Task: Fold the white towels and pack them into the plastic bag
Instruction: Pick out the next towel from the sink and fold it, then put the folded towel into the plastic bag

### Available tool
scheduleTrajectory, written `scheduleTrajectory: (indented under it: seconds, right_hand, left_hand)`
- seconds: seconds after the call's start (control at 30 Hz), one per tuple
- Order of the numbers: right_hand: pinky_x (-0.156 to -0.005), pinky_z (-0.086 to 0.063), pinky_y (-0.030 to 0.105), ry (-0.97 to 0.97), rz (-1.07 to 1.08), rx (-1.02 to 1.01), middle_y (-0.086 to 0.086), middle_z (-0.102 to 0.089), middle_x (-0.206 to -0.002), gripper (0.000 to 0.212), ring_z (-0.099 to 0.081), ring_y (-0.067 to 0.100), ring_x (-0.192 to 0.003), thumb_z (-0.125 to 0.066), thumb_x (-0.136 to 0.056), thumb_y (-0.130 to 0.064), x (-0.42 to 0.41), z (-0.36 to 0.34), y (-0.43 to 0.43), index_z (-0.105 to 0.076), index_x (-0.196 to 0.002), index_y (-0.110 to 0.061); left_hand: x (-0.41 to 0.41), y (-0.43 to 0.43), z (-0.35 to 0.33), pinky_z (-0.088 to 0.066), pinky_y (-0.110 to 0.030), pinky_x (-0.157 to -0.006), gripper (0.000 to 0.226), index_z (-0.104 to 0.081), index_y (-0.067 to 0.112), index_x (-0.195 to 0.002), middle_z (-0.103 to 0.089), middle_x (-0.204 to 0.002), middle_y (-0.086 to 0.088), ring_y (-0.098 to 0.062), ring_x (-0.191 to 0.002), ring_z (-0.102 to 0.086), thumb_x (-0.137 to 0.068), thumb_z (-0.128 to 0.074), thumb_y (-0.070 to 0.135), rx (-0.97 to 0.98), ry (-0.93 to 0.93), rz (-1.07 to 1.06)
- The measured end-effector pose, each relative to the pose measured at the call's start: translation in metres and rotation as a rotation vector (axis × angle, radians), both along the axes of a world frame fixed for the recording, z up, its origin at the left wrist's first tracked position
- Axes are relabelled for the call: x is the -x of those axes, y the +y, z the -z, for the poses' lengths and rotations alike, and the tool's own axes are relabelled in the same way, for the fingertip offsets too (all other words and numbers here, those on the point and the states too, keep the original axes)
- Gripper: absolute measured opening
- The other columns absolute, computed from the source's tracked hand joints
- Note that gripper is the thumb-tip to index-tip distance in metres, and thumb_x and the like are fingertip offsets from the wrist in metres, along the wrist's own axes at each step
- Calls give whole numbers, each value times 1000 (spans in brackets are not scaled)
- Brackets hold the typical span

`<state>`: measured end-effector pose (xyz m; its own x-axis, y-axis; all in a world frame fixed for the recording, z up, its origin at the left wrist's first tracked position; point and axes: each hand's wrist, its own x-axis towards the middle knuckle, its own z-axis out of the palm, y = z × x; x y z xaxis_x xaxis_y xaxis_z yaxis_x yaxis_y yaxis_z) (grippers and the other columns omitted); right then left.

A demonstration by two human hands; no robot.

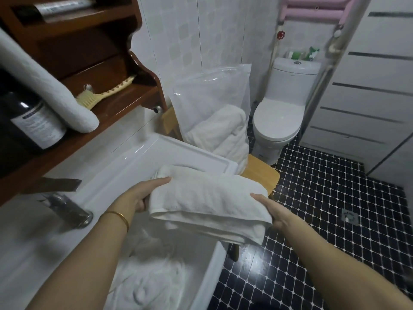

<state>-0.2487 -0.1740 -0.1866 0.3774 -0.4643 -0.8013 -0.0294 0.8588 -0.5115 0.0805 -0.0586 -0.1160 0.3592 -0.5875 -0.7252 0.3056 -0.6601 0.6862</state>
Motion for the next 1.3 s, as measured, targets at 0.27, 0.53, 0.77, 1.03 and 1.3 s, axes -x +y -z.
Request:
scheduleTrajectory:
  seconds: [0.27,0.53,0.77,1.03,1.3]
  right_hand:
    - [-67,-53,38,60,139,315,10,-72,-77,38,-67,28,-80,-76,-71,-23,-17,-100,-81,-63,-99,-2]
    - [-55,-51,23,33,279,770,5,-70,-87,42,-67,17,-72,-77,-63,-27,-54,-213,-202,-65,-99,-8]
    - [-53,-50,21,-70,277,1083,-1,-68,-82,24,-65,12,-70,-75,-66,-21,-118,-291,-310,-65,-87,-15]
    - [-69,-47,26,-83,15,1293,-16,-59,-84,33,-60,10,-80,-76,-70,-18,-169,-279,-402,-56,-96,-26]
    - [-57,-47,26,20,-184,1313,-13,-57,-74,30,-56,5,-68,-79,-63,-19,-192,-247,-443,-52,-71,-29]
  left_hand:
    - [25,-58,-77,-56,-35,-74,21,-66,11,-98,-74,-94,-8,-22,-86,-70,-82,-73,23,278,15,-101]
    - [40,-158,-161,-55,-37,-77,24,-64,10,-110,-70,-100,-10,-25,-87,-68,-87,-63,15,570,-37,-202]
    - [17,-271,-203,-53,-42,-91,37,-59,4,-122,-69,-112,-12,-26,-101,-66,-87,-65,11,781,-67,-412]
    - [3,-355,-167,-49,-45,-87,42,-52,4,-131,-62,-124,-15,-29,-110,-60,-90,-61,6,734,11,-641]
    - [-13,-369,-143,-30,-53,-104,54,-39,10,-141,-52,-133,-16,-35,-123,-48,-92,-58,20,202,-97,-476]
